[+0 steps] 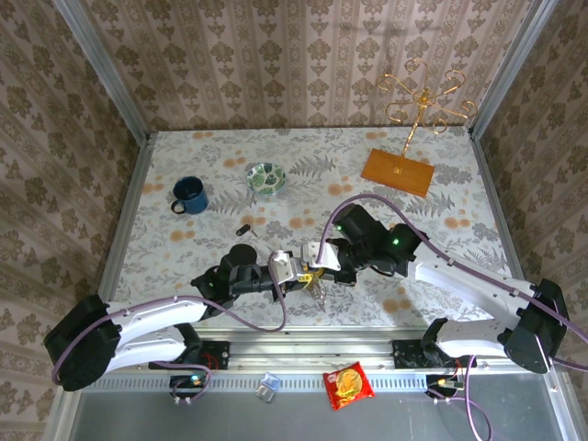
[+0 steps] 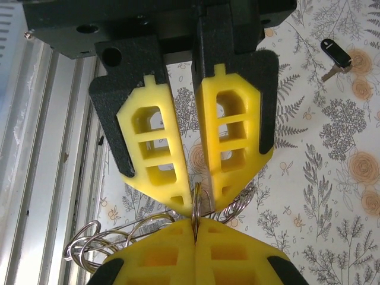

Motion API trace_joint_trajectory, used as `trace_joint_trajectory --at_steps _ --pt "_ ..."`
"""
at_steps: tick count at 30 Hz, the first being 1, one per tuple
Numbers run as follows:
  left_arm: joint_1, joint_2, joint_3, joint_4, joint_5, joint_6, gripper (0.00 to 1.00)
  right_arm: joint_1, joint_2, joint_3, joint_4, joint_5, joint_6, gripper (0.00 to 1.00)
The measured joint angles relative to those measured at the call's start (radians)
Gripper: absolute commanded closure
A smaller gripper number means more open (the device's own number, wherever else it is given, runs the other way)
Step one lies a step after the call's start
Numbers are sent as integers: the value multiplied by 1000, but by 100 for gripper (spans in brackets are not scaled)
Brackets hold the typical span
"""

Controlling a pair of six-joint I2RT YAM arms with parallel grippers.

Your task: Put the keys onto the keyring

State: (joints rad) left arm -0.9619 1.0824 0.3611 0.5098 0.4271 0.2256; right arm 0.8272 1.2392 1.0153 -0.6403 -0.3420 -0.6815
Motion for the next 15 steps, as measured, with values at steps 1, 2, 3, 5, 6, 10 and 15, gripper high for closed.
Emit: trace_joint_trajectory --at_steps 1,2,3,5,6,10,15 --pt "0 0 0 -2 4 2 90 2 1 0 0 2 -1 100" --pt "0 0 0 -3 7 3 94 3 2 0 0 3 -1 100" --pt "0 0 0 -8 13 6 99 4 2 0 1 4 0 100" --pt "-2 0 0 -9 18 10 100 2 1 0 5 5 6 88" --pt "-2 0 0 -8 18 11 100 -4 -3 -5 13 -1 16 82" --pt "-1 -1 -3 20 14 5 100 -66 -60 -81 107 -82 87 71" --pt "-1 6 -42 119 14 -27 100 -109 -118 -183 236 -162 187 72"
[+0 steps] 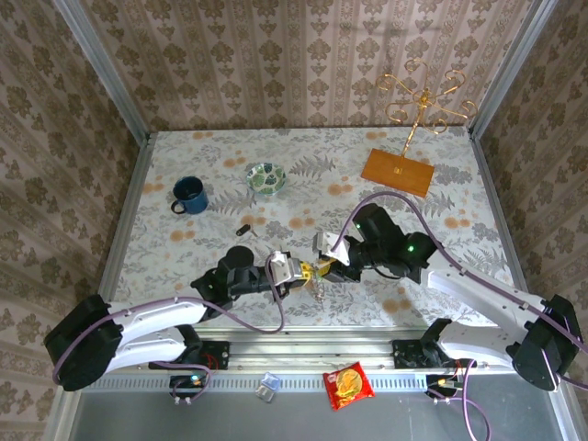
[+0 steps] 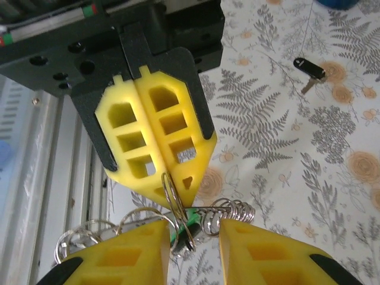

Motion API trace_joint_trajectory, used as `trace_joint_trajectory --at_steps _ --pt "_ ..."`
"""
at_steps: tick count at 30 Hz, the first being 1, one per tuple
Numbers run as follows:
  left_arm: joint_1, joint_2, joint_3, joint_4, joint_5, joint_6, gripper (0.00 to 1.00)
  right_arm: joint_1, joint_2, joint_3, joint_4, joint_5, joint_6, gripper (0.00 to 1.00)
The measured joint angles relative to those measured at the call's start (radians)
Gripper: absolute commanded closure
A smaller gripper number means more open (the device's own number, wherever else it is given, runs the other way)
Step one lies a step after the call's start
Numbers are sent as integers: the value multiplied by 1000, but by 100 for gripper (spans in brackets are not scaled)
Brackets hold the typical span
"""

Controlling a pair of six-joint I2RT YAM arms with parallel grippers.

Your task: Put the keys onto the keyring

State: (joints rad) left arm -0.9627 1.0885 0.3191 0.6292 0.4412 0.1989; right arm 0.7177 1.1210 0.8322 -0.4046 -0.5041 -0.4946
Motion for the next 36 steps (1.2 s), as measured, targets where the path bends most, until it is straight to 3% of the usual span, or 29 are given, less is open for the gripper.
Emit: trace_joint_trajectory --at_steps 5,13,15,16,18,20,27,36 --pt "0 30 -32 76 2 -28 100 -1 -9 -62 83 -35 72 77" --pt "3 38 -45 131 13 -50 100 -5 -6 -71 130 -57 110 100" --pt "5 38 -46 135 16 -54 100 -5 -5 -71 130 -60 109 100" --pt "6 38 -47 135 16 -57 93 -6 -3 -71 130 -63 108 100" --pt "8 38 -47 134 14 -62 69 -6 0 -68 125 -66 102 100" --pt "10 28 -47 126 4 -69 66 -6 3 -59 102 -71 90 100" --pt "10 -53 -32 13 8 -56 75 8 14 13 -13 -29 13 100" --pt "10 -51 17 -87 23 -18 81 82 84 117 -151 64 -85 100"
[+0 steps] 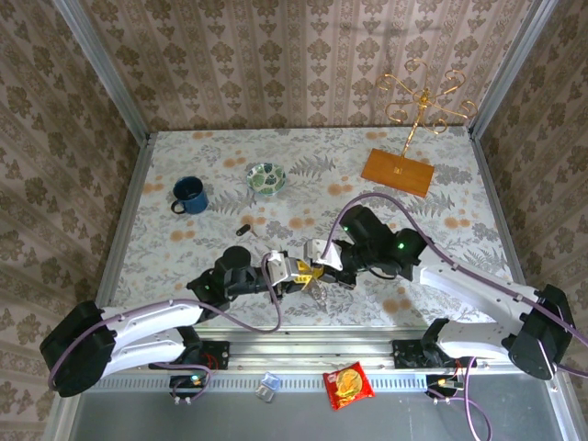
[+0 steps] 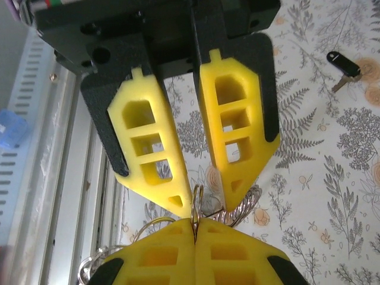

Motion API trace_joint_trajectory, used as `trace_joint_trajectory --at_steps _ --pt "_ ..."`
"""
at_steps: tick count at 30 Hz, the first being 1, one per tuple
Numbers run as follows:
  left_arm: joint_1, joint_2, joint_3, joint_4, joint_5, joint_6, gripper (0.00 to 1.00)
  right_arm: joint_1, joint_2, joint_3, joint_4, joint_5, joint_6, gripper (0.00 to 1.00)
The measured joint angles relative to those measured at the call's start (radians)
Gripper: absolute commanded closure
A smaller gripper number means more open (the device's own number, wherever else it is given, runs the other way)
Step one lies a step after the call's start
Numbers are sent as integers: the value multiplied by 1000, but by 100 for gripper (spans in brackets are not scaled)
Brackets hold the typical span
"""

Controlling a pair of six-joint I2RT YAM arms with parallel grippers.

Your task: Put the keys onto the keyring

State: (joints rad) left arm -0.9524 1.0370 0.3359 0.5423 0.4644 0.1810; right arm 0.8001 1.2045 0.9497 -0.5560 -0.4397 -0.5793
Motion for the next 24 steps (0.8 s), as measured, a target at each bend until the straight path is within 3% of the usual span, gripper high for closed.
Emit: trace_joint_trajectory --at_steps 5,10,12,17,24 --pt "0 8 18 -33 12 19 84 18 28 47 -57 40 -41 100" --pt "0 16 33 -72 34 48 99 27 50 73 -88 59 -57 100" --pt "0 16 37 -84 38 60 100 28 51 75 -93 59 -57 99" --pt "0 16 44 -91 37 75 100 -2 13 36 -52 37 -15 70" --pt "0 16 43 -81 36 75 100 -66 -121 -93 44 -24 122 66"
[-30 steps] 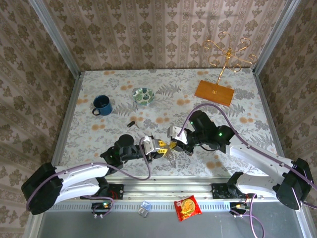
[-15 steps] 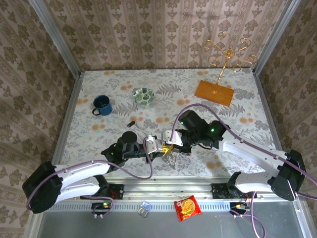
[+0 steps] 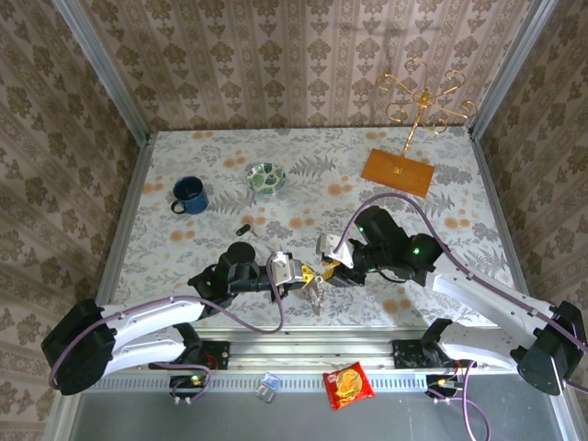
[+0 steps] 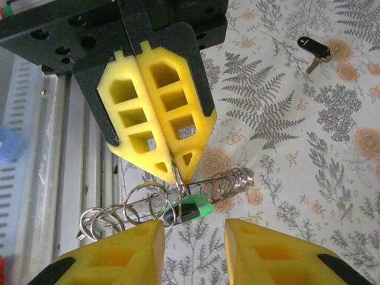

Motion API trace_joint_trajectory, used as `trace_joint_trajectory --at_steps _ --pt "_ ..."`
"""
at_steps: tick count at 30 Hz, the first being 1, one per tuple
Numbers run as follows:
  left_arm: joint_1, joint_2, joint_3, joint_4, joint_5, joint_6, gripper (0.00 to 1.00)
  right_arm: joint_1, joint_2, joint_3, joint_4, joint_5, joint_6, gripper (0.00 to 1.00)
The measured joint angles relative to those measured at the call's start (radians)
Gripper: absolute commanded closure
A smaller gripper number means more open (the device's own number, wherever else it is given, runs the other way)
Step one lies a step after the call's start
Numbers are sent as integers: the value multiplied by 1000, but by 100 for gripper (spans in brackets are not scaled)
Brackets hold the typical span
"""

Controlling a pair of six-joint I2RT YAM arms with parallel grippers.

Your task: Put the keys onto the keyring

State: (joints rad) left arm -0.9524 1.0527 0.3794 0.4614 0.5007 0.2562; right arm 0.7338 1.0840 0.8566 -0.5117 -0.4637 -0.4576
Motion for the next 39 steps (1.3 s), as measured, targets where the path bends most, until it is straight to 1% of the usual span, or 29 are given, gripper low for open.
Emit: trace_joint_trajectory --at_steps 3,5,8,14,15,22,29,30,31,33,35,39 --pt "0 0 0 8 0 0 100 0 -2 -25 30 -23 44 67" --pt "0 0 -2 17 0 0 100 0 -2 -33 44 -31 62 69" --pt "0 0 -4 23 0 0 100 0 7 -34 66 -42 80 77" --pt "0 0 -10 26 -6 0 100 -1 22 -34 76 -44 94 100" --pt "0 -1 -12 28 -7 0 100 -4 22 -34 75 -45 99 100" --pt "0 -1 -25 59 -11 0 100 -21 27 -34 75 -51 94 100" --pt "0 -1 -34 66 -11 0 100 -25 89 -34 66 -73 91 100" --pt "0 -1 -35 66 -10 0 100 -26 88 -34 66 -74 91 96" --pt "0 -1 -35 69 -10 0 100 -27 86 -34 66 -76 91 89" --pt "0 -1 -37 79 -10 0 100 -30 77 -37 70 -77 91 83" --pt "0 -1 -39 87 -8 -1 100 -36 50 -55 92 -76 91 80" --pt "0 1 -52 130 -2 -12 100 -42 -18 -101 136 -80 87 78"
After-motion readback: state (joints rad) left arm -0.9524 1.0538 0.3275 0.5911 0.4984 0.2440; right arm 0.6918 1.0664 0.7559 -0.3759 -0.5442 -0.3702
